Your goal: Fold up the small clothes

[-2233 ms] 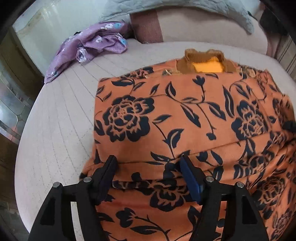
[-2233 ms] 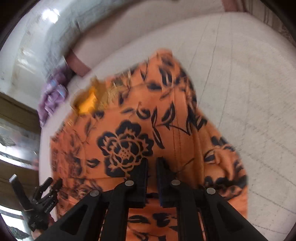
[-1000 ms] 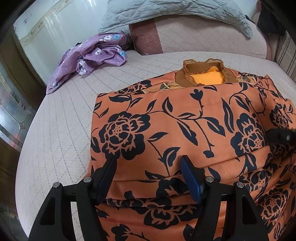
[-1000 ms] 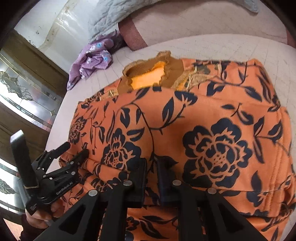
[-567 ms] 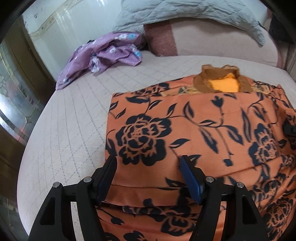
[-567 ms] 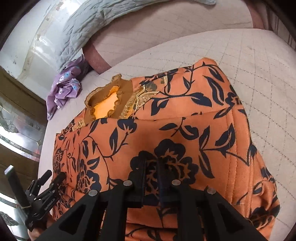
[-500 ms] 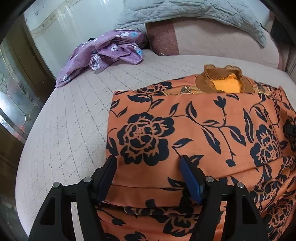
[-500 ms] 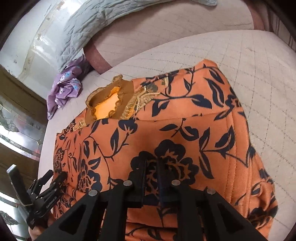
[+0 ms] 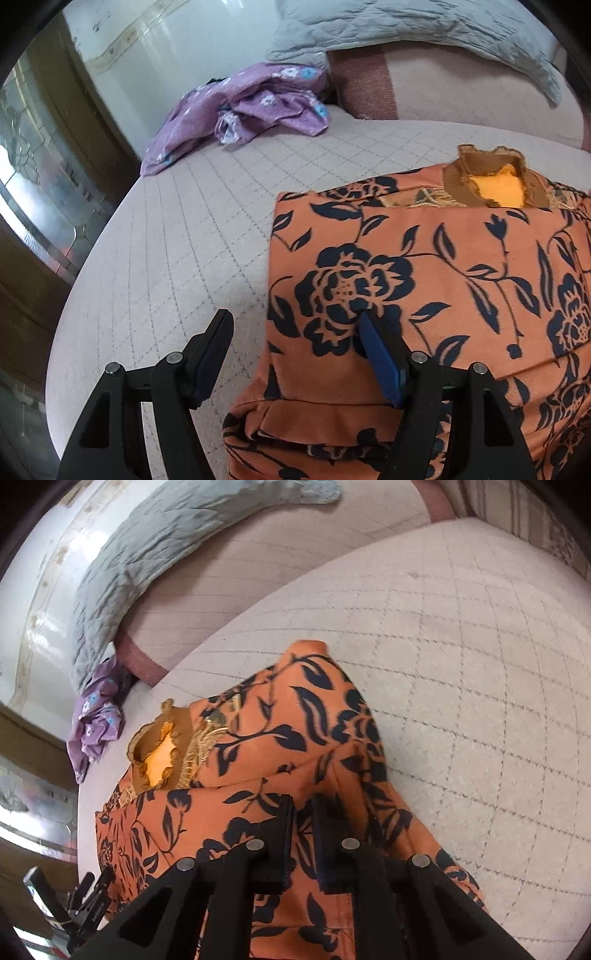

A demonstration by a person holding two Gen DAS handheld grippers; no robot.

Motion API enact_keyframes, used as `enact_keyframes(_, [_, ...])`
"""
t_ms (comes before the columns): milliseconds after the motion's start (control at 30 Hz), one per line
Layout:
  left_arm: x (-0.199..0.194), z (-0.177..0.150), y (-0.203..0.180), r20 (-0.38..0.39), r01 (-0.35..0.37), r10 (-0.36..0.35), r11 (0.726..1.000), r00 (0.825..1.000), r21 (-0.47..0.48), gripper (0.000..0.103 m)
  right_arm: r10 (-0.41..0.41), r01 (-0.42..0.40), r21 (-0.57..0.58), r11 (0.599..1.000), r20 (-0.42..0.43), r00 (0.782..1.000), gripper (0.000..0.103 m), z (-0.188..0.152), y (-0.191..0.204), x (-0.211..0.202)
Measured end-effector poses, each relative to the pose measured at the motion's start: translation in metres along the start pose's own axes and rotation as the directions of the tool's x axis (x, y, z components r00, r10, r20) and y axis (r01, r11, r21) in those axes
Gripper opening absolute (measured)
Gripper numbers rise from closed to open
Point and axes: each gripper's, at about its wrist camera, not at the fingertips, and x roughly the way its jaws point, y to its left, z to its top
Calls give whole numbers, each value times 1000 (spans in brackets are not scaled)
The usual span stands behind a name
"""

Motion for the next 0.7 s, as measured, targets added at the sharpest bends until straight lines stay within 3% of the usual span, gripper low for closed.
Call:
enact_keyframes(200, [-15,3,-4,48,45,-44,999,998,-5,71,90,-88,-97,991,11,996,14,-12,27,-4])
enact_keyframes(300, [-18,3,-7,63,64,-64,998,996,2,71,122,-125,-170,977,-27,992,14,-23,45,0])
enact_keyframes(533, [-14,-2,-15,31,81,-81,997,996,18,71,70,-94,-309,946,-87,994,14,-49,68,15])
enact_keyframes(700, [-9,-6,-16,10,91,-91,996,996,12,71,91,-113,-297,948,-86,992,14,-46,68,13])
